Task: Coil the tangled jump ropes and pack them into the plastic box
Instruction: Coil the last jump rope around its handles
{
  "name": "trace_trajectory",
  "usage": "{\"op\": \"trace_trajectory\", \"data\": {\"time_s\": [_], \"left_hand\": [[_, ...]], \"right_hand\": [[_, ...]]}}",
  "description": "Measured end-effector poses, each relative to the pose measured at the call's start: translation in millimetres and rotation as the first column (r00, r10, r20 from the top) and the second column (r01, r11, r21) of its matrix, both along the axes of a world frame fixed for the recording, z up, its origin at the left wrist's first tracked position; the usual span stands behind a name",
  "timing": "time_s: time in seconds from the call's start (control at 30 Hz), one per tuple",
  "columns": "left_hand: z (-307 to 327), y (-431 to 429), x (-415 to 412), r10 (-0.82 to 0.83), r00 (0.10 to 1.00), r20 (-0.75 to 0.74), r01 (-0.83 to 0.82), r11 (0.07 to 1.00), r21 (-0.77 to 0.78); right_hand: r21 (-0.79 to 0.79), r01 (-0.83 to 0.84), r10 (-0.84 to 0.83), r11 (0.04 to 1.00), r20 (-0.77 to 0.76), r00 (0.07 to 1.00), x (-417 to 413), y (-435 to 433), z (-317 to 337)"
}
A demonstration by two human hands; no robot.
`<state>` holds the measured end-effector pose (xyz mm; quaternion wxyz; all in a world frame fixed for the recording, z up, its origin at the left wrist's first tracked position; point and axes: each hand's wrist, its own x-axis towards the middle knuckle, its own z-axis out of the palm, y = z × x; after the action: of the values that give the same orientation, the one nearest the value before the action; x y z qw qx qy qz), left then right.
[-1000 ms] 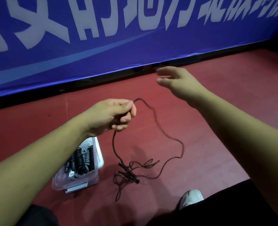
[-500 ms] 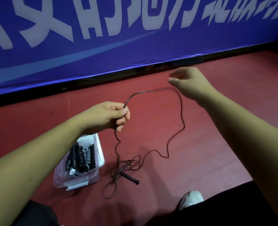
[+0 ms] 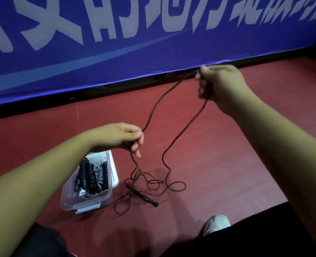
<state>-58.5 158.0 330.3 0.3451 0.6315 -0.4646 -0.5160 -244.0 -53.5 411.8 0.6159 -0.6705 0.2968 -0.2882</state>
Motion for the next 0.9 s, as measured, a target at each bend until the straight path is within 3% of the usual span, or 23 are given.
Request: {"op": "trace_trajectory", "data": {"time_s": [0.07, 0.1, 0.17, 0.23, 0.33, 0.43, 0.5, 0.57, 0.63, 0.7, 0.73, 0.77, 0.83, 0.9], "left_hand": [[4, -3, -1, 0.070, 0.996, -0.052, -0.074, 0.994, -0.085], [9, -4, -3, 0.085, 0.993, -0.087, -0.096, 0.987, -0.126], [19, -8, -10, 0.057, 0.984, -0.170, -0.086, 0.982, -0.169], [26, -8, -17, 0.005, 0.970, -0.243, -0.049, 0.983, -0.180], [34, -9, -22, 0.013, 0.952, -0.304, -0.074, 0.979, -0.191], [33, -9, -20, 0.032, 0.940, -0.340, -0.110, 0.971, -0.214], [25, -7, -17, 0.010, 0.957, -0.290, -0.071, 0.977, -0.201], [15, -6, -14, -0.022, 0.980, -0.199, -0.008, 0.989, -0.148], [6, -6, -12, -0.015, 0.991, -0.131, 0.002, 0.995, -0.097], [1, -7, -7, 0.058, 0.998, -0.017, -0.060, 0.993, -0.106], [-1, -8, -5, 0.093, 0.995, 0.028, -0.088, 0.987, -0.136], [0, -8, -3, 0.111, 0.993, 0.049, -0.101, 0.981, -0.165], [6, -7, -5, 0.093, 0.995, 0.042, -0.082, 0.974, -0.210], [18, -8, -12, 0.034, 0.999, 0.013, -0.030, 0.968, -0.250]], "right_hand": [[-0.401, -0.049, -0.108, 0.915, -0.360, 0.927, -5, -7, -12], [-0.476, -0.126, -0.113, 0.870, -0.442, 0.890, -5, -5, -14], [-0.409, -0.303, 0.104, 0.861, -0.441, 0.892, -5, 8, -9], [-0.301, -0.494, 0.342, 0.816, -0.437, 0.832, 2, 29, -5], [-0.301, -0.632, 0.446, 0.714, -0.500, 0.742, 10, 44, -11], [-0.321, -0.636, 0.504, 0.702, -0.406, 0.762, 9, 40, -9], [-0.247, -0.543, 0.521, 0.802, -0.155, 0.839, 9, 37, -3], [-0.057, -0.383, 0.387, 0.922, 0.139, 0.912, 9, 31, 5], [0.039, -0.206, 0.195, 0.978, 0.203, 0.960, 7, 20, 8], [0.099, -0.076, 0.063, 0.992, 0.125, 0.990, 2, 8, 1], [0.049, -0.022, 0.020, 0.999, 0.025, 0.999, 0, 5, -2], [-0.099, 0.001, -0.012, 0.995, -0.111, 0.994, -2, 2, -8], [-0.382, -0.120, -0.020, 0.916, -0.344, 0.939, -4, 4, -13], [-0.423, -0.312, 0.121, 0.850, -0.419, 0.900, -1, 19, -10]]}}
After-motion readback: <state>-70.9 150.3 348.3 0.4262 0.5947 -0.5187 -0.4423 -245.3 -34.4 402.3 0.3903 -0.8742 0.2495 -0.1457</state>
